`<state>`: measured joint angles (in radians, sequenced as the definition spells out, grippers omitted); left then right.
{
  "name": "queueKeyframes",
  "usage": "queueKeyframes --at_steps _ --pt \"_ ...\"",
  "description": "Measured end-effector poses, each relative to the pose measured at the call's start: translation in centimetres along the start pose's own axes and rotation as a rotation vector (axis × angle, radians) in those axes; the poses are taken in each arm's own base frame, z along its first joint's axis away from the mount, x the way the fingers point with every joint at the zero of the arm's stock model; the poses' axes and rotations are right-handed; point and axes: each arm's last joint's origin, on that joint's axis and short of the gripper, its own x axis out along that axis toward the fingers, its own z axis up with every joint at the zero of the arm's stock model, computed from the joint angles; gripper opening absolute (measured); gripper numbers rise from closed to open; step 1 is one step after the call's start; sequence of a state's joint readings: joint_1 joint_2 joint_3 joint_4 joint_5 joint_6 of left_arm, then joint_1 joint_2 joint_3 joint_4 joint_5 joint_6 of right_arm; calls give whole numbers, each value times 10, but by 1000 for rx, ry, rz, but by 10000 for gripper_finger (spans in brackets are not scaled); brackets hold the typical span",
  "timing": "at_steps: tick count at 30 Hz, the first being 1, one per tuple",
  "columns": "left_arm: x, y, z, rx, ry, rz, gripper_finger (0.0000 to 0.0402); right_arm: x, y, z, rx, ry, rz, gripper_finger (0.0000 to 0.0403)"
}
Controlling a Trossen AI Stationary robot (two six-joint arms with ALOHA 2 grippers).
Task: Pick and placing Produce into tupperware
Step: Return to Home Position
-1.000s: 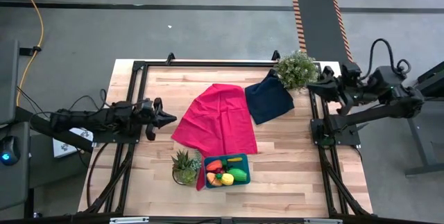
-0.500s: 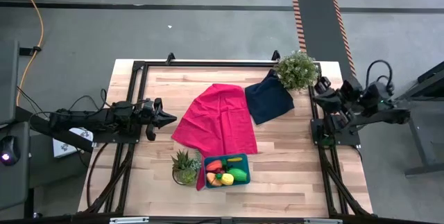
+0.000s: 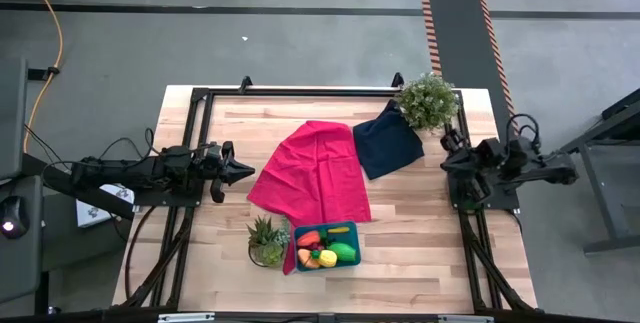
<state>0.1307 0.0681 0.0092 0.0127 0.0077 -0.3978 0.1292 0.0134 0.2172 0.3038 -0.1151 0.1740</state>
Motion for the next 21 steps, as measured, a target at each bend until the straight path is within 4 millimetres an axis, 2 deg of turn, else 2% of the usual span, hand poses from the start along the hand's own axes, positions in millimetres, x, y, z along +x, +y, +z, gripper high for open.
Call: queueKeyframes --at_steps 4,10,14,21 --pt "0 0 0 0 -1 -1 10 -1 -3 -16 -39 23 -6 0" --pt "0 0 0 0 -1 0 10 -4 -6 -30 -85 -33 7 0" --pt "0 0 0 0 -1 0 10 -7 -7 -36 -109 -67 56 0" --pt "0 0 0 0 0 0 10 -10 -12 -44 -138 -53 37 0"
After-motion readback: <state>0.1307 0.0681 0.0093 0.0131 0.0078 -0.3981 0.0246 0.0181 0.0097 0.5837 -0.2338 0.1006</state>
